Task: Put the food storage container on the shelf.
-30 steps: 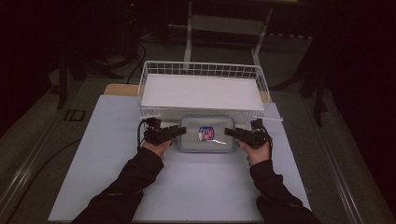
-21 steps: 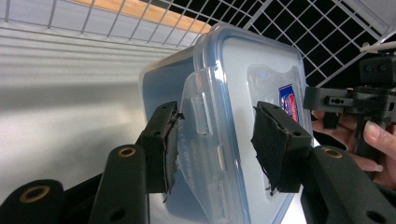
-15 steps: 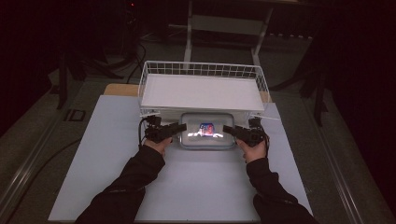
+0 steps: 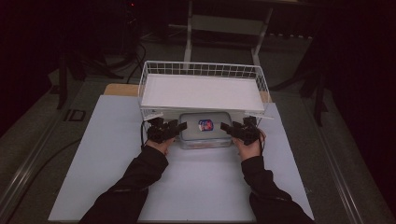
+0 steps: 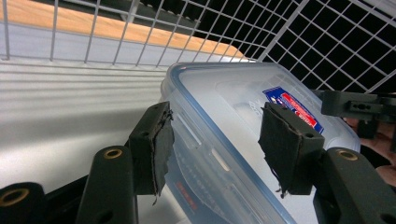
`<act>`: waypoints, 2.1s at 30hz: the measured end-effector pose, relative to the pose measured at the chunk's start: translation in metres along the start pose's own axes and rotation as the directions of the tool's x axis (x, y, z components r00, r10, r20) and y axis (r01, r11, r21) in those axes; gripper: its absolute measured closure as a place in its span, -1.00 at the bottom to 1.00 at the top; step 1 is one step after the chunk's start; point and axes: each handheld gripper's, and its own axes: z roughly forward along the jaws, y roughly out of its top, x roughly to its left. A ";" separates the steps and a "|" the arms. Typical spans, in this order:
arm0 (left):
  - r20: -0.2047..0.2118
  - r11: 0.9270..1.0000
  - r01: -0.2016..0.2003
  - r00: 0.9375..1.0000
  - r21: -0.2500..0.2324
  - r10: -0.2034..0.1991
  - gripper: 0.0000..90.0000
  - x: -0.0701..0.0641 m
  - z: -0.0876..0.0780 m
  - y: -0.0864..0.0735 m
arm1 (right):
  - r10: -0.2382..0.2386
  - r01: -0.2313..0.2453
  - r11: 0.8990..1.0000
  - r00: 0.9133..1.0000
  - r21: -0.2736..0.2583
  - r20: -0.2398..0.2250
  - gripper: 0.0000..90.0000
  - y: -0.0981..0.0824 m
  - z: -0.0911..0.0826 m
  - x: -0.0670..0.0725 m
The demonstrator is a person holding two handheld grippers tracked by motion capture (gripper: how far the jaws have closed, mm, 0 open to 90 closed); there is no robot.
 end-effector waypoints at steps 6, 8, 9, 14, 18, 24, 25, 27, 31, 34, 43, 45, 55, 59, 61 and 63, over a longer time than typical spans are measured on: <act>-0.008 0.998 -0.061 0.998 0.012 0.061 -0.15 -0.008 -0.006 0.002 | -0.024 0.024 1.000 1.000 0.004 0.003 -0.24 -0.003 -0.005 0.003; -0.003 0.998 -0.063 0.998 0.001 0.063 -0.22 -0.009 -0.010 0.003 | -0.032 0.032 0.999 0.999 0.000 -0.002 -0.24 -0.005 -0.006 0.002; 0.005 0.998 -0.070 0.998 -0.001 0.070 -0.28 -0.009 -0.011 0.003 | -0.037 0.037 0.999 0.999 -0.006 -0.002 -0.24 -0.005 -0.007 0.002; 0.058 0.996 -0.094 0.994 0.003 0.093 -0.51 -0.011 -0.019 0.000 | -0.067 0.067 0.997 0.998 -0.036 -0.005 -0.25 -0.009 -0.014 0.003; 0.059 0.992 -0.124 0.991 0.015 0.123 -0.60 -0.014 -0.026 -0.005 | -0.074 0.073 0.997 0.997 -0.030 -0.012 -0.27 -0.015 -0.022 0.005; 0.089 0.988 -0.153 0.985 0.034 0.150 -0.68 -0.025 -0.039 -0.011 | -0.114 0.114 0.993 0.993 -0.023 0.000 -0.29 -0.024 -0.035 0.015; 0.096 0.986 -0.160 0.983 0.037 0.156 -0.68 -0.027 -0.042 -0.012 | -0.123 0.123 0.992 0.992 -0.026 -0.001 -0.28 -0.025 -0.038 0.017; 0.117 0.987 -0.158 0.981 0.041 0.152 -0.73 -0.031 -0.048 -0.014 | -0.135 0.134 0.990 0.991 -0.033 0.000 -0.28 -0.028 -0.045 0.023; 0.120 0.984 -0.173 0.979 0.040 0.167 -0.90 -0.039 -0.063 -0.018 | -0.145 0.143 0.989 0.989 -0.040 -0.044 -0.17 -0.033 -0.055 0.034; 0.112 0.979 -0.191 0.977 0.071 0.182 -0.97 -0.044 -0.072 -0.025 | -0.157 0.156 0.988 0.984 -0.024 -0.078 -0.06 -0.040 -0.057 0.043; 0.091 0.964 -0.253 0.965 0.079 0.246 -0.99 -0.053 -0.087 -0.041 | -0.208 0.215 0.976 0.970 0.046 -0.123 0.70 -0.053 -0.043 0.062; 0.077 0.959 -0.271 0.961 0.089 0.264 -0.99 -0.053 -0.086 -0.045 | -0.213 0.223 0.973 0.968 0.065 -0.131 0.97 -0.055 -0.038 0.064; 0.095 0.958 -0.275 0.959 0.081 0.267 -1.00 -0.055 -0.086 -0.049 | -0.224 0.237 0.965 0.968 0.115 -0.115 1.00 -0.059 -0.016 0.065; 0.105 0.953 -0.292 0.953 0.075 0.284 -1.00 -0.057 -0.085 -0.052 | -0.222 0.233 0.965 0.970 0.120 -0.101 1.00 -0.057 -0.008 0.063; 0.108 0.952 -0.295 0.952 0.077 0.286 -1.00 -0.057 -0.084 -0.052 | -0.216 0.225 0.968 0.972 0.114 -0.089 1.00 -0.056 -0.004 0.062; 0.102 0.954 -0.291 0.954 0.074 0.283 -1.00 -0.057 -0.083 -0.054 | -0.217 0.226 0.968 0.972 0.112 -0.087 1.00 -0.054 0.000 0.063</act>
